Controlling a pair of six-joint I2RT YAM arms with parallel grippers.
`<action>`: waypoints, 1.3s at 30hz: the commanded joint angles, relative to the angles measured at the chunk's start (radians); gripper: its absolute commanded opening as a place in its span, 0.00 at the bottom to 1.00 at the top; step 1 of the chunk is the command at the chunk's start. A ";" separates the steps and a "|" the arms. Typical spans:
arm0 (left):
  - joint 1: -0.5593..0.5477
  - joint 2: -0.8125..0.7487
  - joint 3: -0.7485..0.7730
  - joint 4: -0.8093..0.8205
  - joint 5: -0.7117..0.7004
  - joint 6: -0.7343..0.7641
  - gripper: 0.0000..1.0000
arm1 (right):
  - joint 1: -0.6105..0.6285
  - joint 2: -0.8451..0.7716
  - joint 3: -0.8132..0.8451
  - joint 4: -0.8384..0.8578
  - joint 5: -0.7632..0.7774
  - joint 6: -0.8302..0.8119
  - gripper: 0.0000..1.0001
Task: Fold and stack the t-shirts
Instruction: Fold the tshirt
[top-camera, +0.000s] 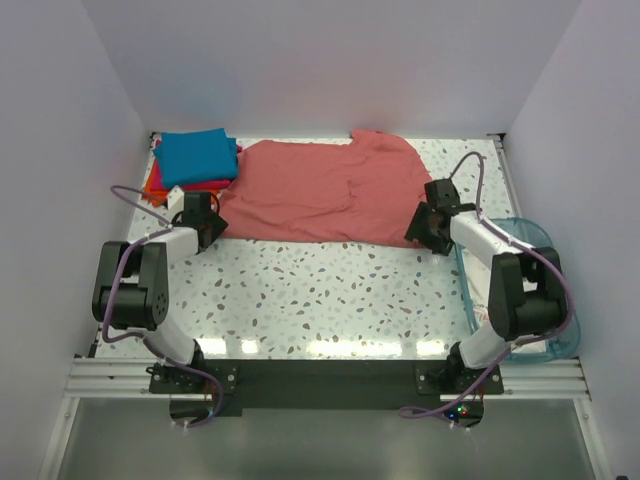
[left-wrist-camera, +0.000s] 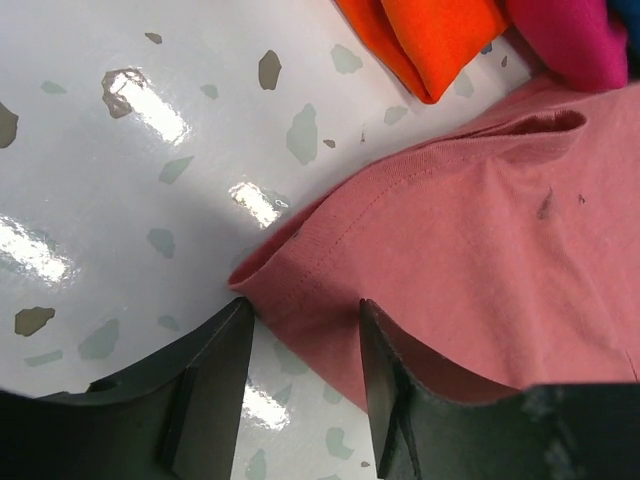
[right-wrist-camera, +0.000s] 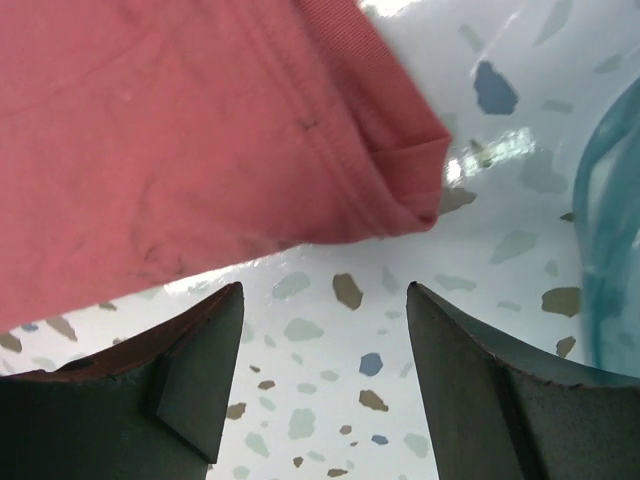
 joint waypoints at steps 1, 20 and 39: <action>0.005 0.023 0.018 0.026 -0.009 -0.017 0.50 | -0.035 0.017 0.007 0.080 0.000 0.047 0.70; 0.007 -0.012 0.038 -0.018 -0.022 -0.008 0.00 | -0.048 0.119 0.067 0.084 0.097 0.071 0.00; 0.027 -0.659 -0.263 -0.350 -0.101 -0.057 0.00 | -0.049 -0.471 0.003 -0.234 -0.031 0.045 0.00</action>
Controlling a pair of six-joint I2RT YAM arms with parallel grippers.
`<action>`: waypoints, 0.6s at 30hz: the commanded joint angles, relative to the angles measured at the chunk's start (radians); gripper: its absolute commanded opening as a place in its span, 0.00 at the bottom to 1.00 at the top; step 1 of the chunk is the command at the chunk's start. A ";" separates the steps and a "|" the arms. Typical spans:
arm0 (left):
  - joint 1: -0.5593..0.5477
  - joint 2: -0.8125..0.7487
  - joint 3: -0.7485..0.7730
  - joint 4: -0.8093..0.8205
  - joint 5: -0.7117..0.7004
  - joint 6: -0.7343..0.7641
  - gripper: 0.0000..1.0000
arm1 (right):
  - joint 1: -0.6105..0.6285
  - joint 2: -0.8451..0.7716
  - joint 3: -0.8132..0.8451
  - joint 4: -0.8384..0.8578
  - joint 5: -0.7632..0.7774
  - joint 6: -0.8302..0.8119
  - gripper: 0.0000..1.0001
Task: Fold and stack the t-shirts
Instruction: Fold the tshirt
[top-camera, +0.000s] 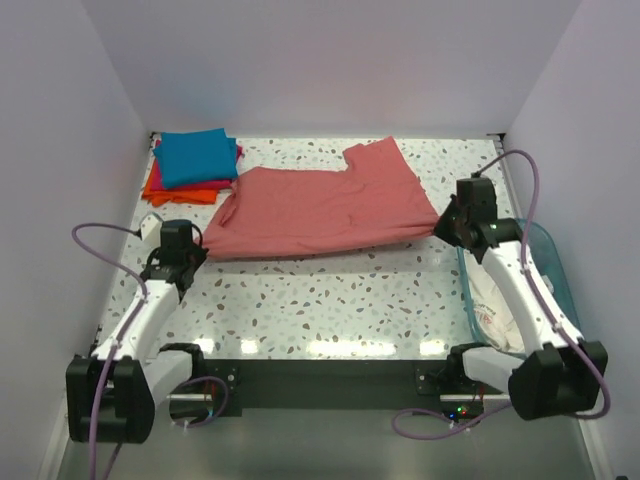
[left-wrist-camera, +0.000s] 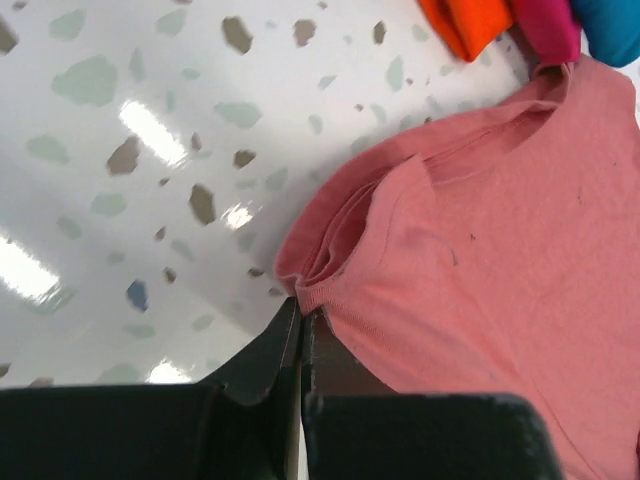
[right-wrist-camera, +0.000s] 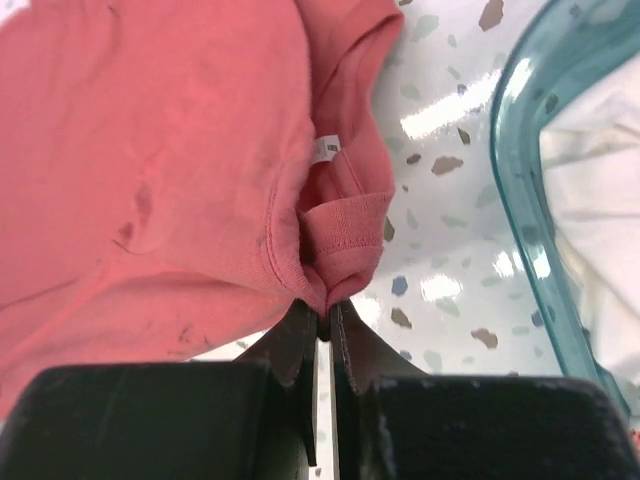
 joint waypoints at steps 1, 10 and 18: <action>0.012 -0.169 -0.079 -0.126 -0.037 -0.043 0.00 | -0.005 -0.147 -0.044 -0.143 -0.009 0.013 0.00; 0.004 -0.539 -0.168 -0.344 0.034 -0.110 0.00 | -0.005 -0.449 -0.075 -0.350 -0.043 0.043 0.00; -0.001 -0.581 -0.101 -0.408 0.077 -0.124 0.68 | -0.004 -0.523 -0.083 -0.376 -0.053 0.031 0.74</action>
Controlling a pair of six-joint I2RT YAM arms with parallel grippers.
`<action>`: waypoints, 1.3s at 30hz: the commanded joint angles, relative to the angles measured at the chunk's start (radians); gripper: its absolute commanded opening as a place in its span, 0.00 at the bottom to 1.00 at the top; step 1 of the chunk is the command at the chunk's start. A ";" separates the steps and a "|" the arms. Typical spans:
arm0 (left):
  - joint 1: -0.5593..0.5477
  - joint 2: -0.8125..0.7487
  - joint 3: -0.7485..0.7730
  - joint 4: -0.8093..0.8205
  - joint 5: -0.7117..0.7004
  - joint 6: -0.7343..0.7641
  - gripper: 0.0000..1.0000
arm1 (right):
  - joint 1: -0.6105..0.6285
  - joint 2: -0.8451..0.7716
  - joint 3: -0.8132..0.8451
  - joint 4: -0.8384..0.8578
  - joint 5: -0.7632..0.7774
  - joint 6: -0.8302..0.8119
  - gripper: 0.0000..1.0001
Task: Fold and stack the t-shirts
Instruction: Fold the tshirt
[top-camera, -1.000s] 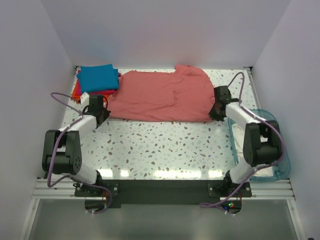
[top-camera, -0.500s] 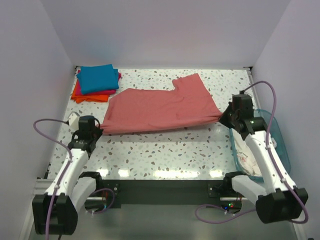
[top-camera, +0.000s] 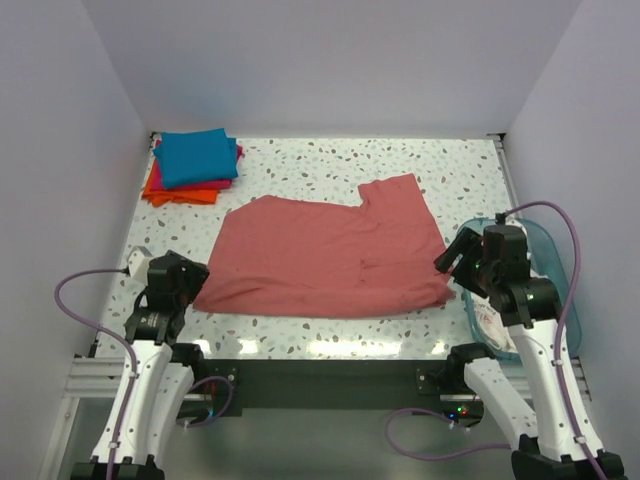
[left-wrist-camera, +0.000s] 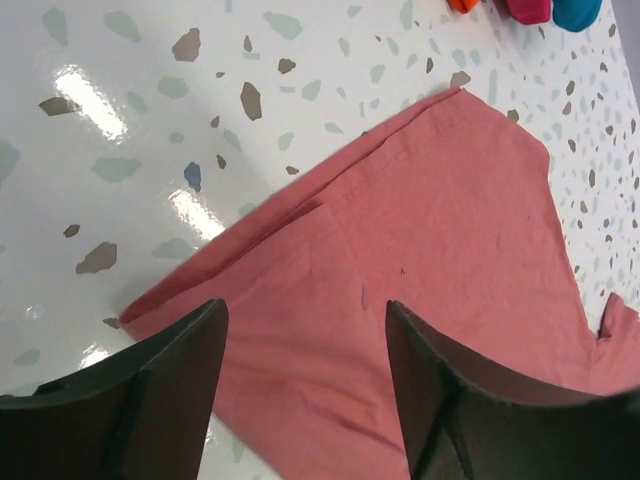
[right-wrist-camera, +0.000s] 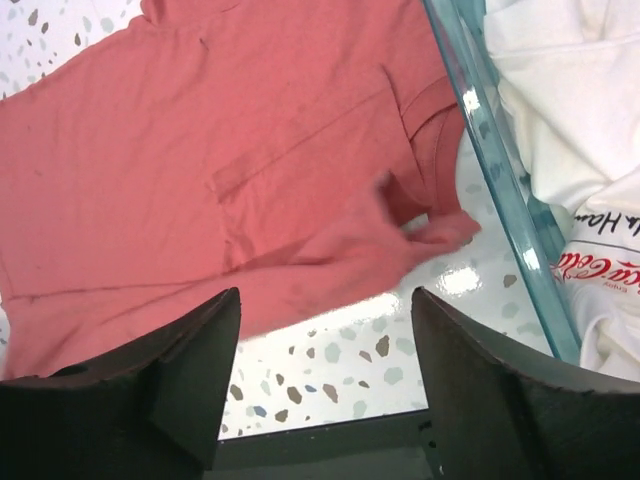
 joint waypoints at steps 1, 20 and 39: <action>-0.001 0.006 0.078 -0.046 -0.008 0.009 0.71 | -0.004 0.000 0.026 0.002 0.000 -0.015 0.75; -0.067 1.228 0.785 0.463 0.058 0.508 0.57 | -0.001 1.034 0.592 0.498 -0.084 -0.235 0.63; -0.071 1.538 1.000 0.517 0.401 0.672 0.70 | 0.000 1.304 0.775 0.506 -0.075 -0.285 0.62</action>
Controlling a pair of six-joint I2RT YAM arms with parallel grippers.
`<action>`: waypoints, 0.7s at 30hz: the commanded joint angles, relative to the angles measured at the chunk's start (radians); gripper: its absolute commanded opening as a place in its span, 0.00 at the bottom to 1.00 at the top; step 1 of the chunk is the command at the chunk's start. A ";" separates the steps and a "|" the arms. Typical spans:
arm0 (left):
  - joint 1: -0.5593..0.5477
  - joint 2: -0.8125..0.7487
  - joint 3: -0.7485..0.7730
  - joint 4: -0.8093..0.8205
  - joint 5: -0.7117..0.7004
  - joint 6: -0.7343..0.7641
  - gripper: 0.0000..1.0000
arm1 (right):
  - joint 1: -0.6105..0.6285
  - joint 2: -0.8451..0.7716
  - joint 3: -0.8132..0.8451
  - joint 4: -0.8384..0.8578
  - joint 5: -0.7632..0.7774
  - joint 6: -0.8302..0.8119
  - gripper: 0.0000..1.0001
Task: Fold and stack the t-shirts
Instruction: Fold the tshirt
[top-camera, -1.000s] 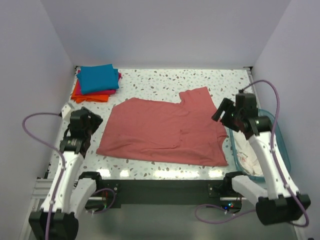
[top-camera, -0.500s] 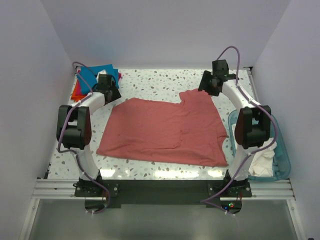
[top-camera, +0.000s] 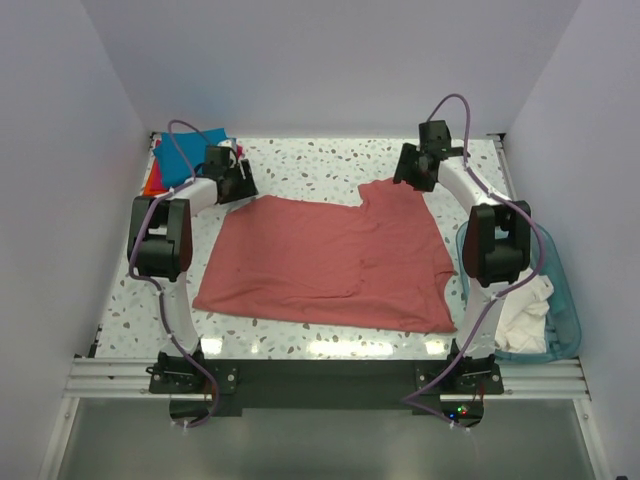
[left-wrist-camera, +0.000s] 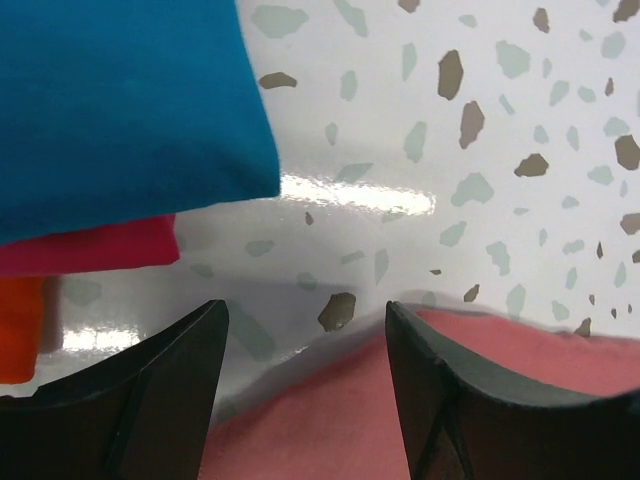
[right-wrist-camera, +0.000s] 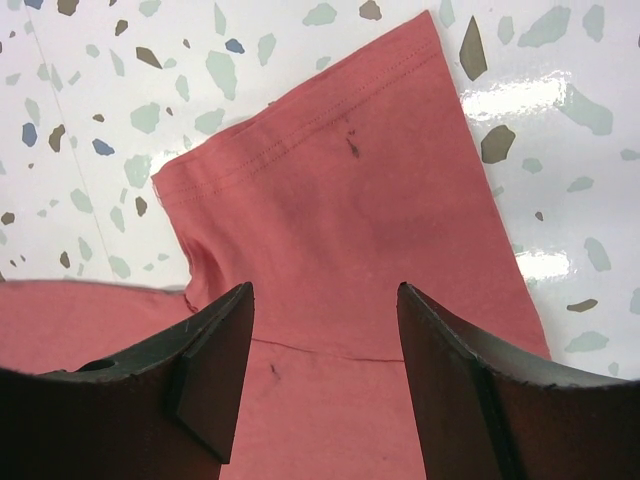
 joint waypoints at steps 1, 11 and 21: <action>0.000 -0.039 0.013 0.067 0.103 0.061 0.70 | 0.000 -0.011 0.032 0.048 0.003 -0.024 0.62; 0.000 -0.035 0.050 -0.006 0.154 0.195 0.63 | 0.000 -0.032 0.003 0.069 -0.007 -0.022 0.61; 0.000 -0.032 0.039 -0.048 0.218 0.247 0.61 | 0.000 -0.046 -0.019 0.083 -0.026 -0.015 0.61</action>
